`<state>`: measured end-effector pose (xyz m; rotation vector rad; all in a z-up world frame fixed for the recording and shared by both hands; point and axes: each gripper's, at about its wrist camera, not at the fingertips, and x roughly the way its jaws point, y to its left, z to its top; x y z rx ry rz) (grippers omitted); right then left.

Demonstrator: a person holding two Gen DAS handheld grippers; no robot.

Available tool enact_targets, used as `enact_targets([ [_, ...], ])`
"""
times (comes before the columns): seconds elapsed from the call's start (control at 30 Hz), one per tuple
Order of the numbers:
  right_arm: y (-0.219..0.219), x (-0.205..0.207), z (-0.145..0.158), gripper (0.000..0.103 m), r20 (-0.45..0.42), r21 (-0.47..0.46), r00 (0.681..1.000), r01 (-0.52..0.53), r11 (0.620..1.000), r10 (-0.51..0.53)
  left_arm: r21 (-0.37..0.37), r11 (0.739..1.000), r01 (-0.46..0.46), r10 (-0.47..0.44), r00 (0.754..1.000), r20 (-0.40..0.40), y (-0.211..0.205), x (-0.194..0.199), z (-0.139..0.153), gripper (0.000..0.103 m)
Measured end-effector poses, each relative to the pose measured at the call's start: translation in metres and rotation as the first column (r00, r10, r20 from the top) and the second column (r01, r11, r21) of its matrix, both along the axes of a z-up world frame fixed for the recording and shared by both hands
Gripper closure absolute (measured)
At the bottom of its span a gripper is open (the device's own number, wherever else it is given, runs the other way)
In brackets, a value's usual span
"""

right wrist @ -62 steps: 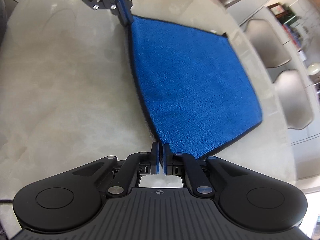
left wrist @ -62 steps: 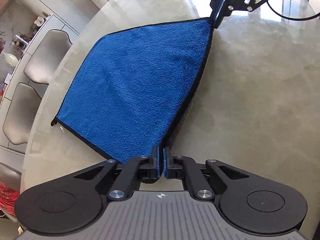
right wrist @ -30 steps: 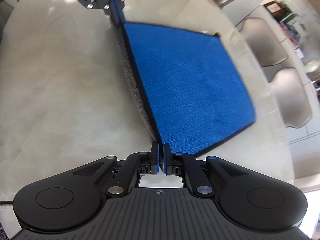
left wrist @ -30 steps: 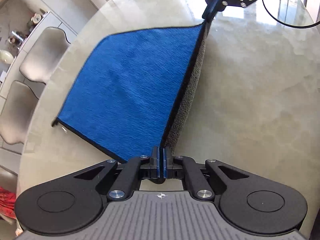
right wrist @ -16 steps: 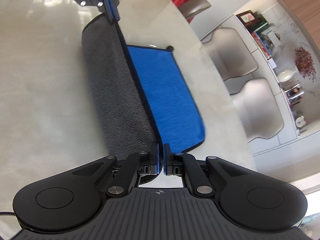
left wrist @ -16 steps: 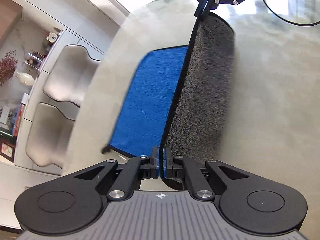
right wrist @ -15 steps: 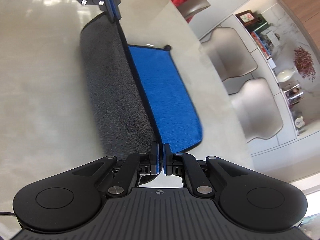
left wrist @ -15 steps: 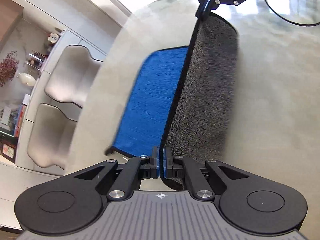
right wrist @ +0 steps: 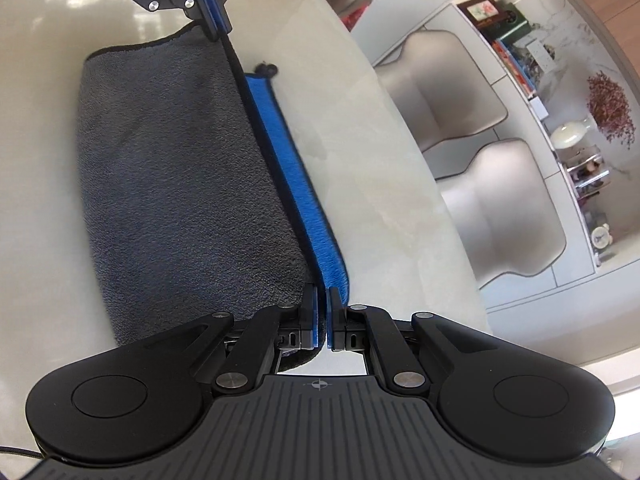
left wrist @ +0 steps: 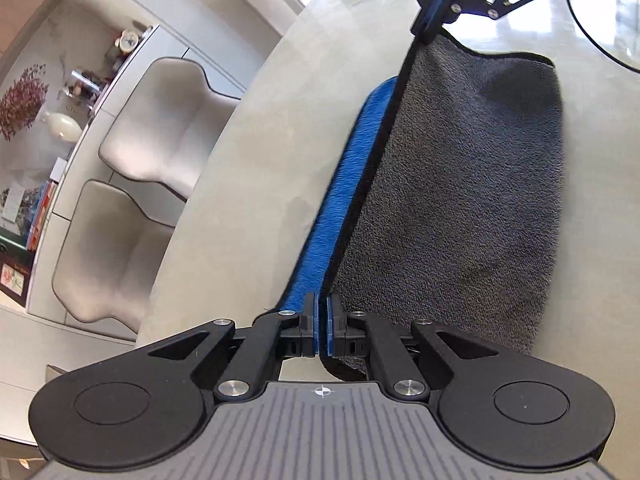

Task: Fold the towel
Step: 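Lift the grasped edge and fold it over onto the opposite edge with both grippers, then lower the folded edge onto the towel and open both grippers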

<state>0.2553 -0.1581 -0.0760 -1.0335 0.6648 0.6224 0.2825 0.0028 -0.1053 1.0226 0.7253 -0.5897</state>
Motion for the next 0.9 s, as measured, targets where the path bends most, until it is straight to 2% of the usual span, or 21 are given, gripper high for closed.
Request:
enact_targets([
  [0.27,0.002,0.037,-0.02,0.099,-0.021,0.0,1.0,0.016,1.0,-0.016,-0.013,1.0,-0.023,0.022,0.999,-0.032,0.006,0.038,-0.014,0.1],
  [0.9,-0.007,0.081,-0.046,0.098,-0.083,0.008,0.995,0.051,0.999,-0.05,-0.014,0.998,-0.067,0.066,0.993,-0.1,0.013,0.059,-0.035,0.099],
])
